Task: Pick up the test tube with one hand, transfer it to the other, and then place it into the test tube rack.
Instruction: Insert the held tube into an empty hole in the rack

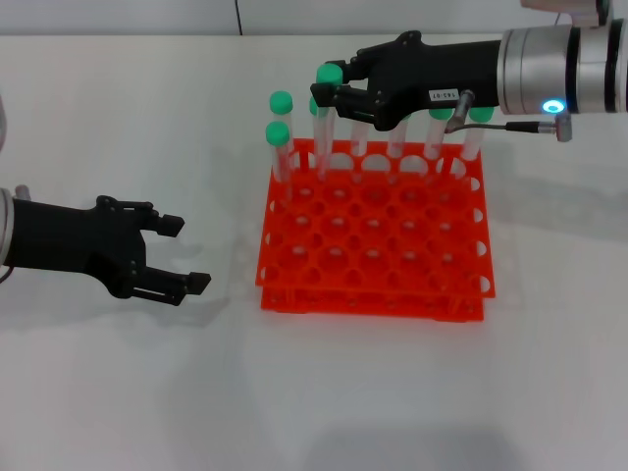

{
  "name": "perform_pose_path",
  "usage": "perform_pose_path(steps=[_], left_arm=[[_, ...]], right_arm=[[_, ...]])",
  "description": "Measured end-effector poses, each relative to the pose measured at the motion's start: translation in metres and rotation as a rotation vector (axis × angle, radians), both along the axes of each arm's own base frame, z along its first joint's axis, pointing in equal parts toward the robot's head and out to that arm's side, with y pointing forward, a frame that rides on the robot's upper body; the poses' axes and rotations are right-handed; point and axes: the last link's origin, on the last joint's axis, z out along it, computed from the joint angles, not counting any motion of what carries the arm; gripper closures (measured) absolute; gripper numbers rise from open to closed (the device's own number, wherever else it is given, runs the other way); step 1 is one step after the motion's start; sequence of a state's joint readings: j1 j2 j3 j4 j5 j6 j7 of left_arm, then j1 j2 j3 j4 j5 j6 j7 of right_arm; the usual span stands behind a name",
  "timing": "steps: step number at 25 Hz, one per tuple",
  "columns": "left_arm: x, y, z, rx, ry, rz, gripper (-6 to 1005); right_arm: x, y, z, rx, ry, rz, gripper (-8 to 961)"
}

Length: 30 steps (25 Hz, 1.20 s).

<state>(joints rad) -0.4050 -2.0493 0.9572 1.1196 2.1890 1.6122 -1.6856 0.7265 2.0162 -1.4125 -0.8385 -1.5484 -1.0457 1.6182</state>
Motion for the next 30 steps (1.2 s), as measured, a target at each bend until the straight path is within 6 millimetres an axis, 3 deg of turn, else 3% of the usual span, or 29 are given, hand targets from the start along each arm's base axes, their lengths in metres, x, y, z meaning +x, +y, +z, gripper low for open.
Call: perform_pose_path(steps=[30], left_arm=[[0.0012,0.001,-0.0024,-0.009,-0.005,-0.002,123]], right_arm=[[-0.0013,-0.0019,-0.0074,-0.008,-0.015,0.008,680]])
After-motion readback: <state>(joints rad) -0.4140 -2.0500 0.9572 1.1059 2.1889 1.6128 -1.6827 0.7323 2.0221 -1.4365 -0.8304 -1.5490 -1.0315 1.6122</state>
